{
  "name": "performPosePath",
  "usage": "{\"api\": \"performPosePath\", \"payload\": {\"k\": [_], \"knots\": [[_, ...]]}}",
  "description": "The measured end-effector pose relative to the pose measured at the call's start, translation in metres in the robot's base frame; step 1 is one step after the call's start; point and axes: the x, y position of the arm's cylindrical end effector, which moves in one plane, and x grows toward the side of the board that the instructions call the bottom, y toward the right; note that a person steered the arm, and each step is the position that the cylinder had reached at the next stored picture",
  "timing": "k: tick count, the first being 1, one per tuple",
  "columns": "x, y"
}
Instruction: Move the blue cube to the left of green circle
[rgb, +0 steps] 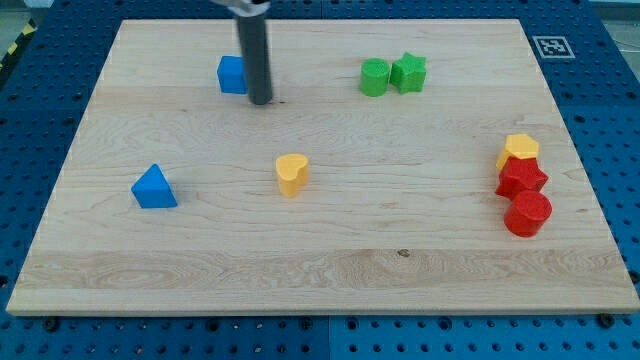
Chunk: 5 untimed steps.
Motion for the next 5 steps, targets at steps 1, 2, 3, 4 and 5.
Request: {"api": "performPosePath", "payload": {"k": [1,2,3,4,5], "knots": [[-0.002,-0.044],[-0.023,-0.058],[-0.046,-0.044],[-0.048,0.005],[-0.048,0.038]]}}
